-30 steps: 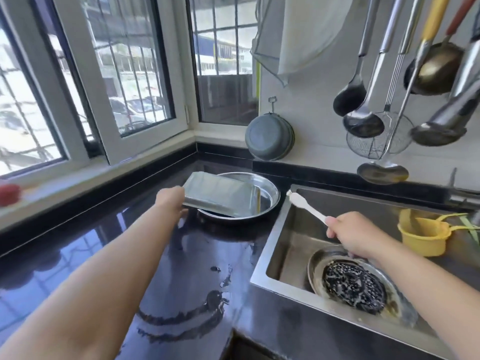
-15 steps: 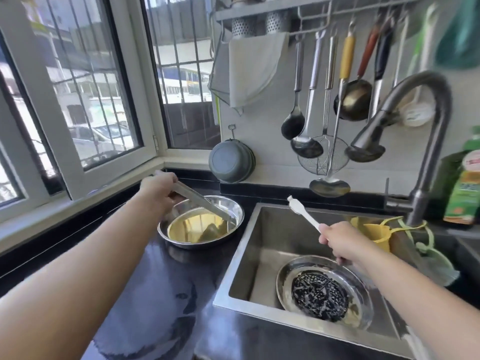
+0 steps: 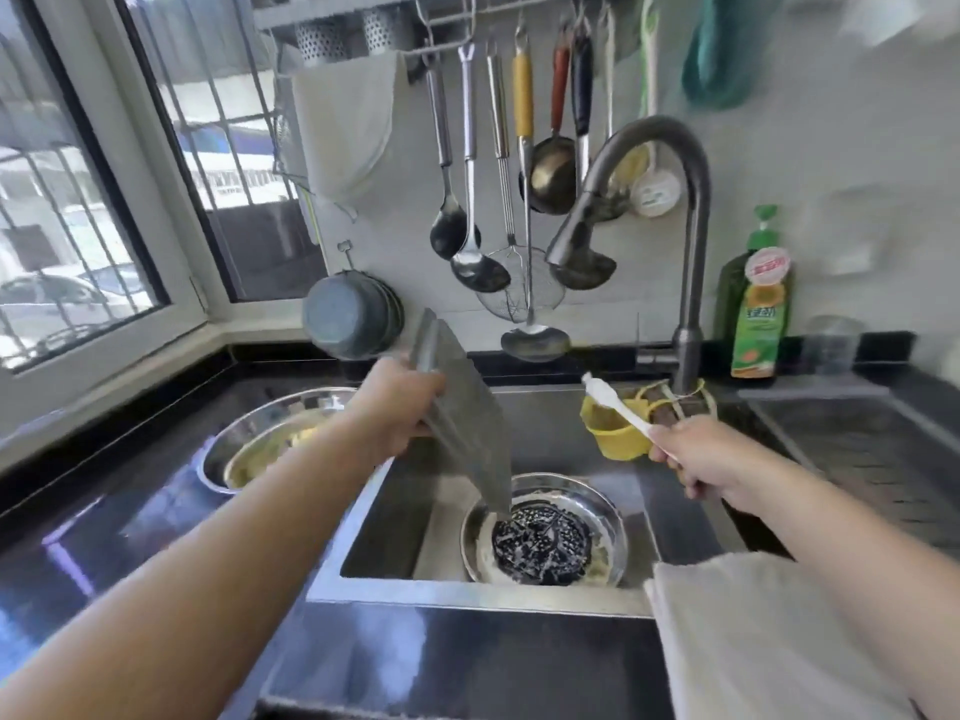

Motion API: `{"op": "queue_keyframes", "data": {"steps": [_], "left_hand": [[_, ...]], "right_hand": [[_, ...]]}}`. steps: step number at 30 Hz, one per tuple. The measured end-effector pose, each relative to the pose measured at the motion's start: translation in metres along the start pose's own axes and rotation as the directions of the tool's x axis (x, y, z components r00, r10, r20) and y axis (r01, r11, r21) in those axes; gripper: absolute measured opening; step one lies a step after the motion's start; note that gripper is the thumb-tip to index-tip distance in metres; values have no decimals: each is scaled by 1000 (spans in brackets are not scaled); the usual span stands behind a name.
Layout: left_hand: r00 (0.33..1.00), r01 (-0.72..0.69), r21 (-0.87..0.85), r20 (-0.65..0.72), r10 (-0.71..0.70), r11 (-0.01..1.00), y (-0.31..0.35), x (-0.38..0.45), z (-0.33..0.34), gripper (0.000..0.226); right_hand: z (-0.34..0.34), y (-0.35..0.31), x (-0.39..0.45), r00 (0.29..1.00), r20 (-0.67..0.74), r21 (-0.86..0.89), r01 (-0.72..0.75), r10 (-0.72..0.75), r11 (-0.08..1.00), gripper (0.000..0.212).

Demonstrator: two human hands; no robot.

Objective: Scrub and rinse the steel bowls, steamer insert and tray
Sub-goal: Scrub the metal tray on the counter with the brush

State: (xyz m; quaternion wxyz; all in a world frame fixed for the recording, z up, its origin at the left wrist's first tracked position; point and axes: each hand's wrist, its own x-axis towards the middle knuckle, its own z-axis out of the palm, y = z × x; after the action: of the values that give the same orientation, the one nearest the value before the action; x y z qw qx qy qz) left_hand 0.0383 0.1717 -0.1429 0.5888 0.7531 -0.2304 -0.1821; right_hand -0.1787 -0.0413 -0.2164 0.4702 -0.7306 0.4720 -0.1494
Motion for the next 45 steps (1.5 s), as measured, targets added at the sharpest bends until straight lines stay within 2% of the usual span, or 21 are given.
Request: {"op": "queue_keyframes", "data": {"steps": [4,7,9,10,12,13,14,16,18,20,22,26,32,37,41,45], "left_hand": [[996,-21,233,93,-1,972,-80,21,45,15],[992,-38,292,130,0,956,-108,38,47,9],[994,-18,229,105,-6,973,-115,50,45,6],[997,18,144,75,-29,989,-117,54,46,3],[990,139,-93,37,-136,986,-119,62,49,4],[978,208,-218,21,-209,954,-121,66,50,4],[960,267,-335,6,-281,903,-124,72,53,6],[921,330,-514,-10,-390,792,-132,79,60,13],[903,346,-587,-5,-430,732,-139,80,71,11],[896,364,-629,34,-443,687,-144,78,79,7],[888,385,-654,70,-455,651,-147,80,83,4],[876,406,-702,116,-468,585,-156,90,81,4],[850,460,-741,207,-485,489,-169,103,84,30],[840,479,-716,206,-502,508,-165,101,85,33],[831,500,-681,203,-518,535,-159,93,83,23],[813,545,-638,242,-530,545,-149,84,79,18]], "right_hand": [[3,18,2,997,61,-110,-43,50,993,35],[4,19,14,996,73,-114,-31,40,993,34],[5,18,26,999,33,-119,-30,34,992,33],[7,18,34,999,0,-119,-36,36,992,31],[12,18,48,998,-53,-99,-32,27,995,31],[17,16,52,997,-72,-106,-13,5,994,32],[22,12,57,995,-87,-152,26,-39,988,33],[28,2,70,979,-98,-352,135,-180,926,36],[25,-9,92,948,-110,-522,199,-297,829,38],[16,-21,121,920,-143,-640,196,-365,743,38],[7,-35,148,894,-205,-728,133,-398,673,37],[4,-53,180,875,-304,-795,-16,-376,606,22],[25,-58,193,868,-348,-817,-95,-355,568,16],[22,-56,193,868,-320,-847,-83,-379,526,14],[19,-54,196,861,-301,-863,-63,-409,502,11],[17,-53,204,848,-320,-845,-54,-423,532,11]]}}
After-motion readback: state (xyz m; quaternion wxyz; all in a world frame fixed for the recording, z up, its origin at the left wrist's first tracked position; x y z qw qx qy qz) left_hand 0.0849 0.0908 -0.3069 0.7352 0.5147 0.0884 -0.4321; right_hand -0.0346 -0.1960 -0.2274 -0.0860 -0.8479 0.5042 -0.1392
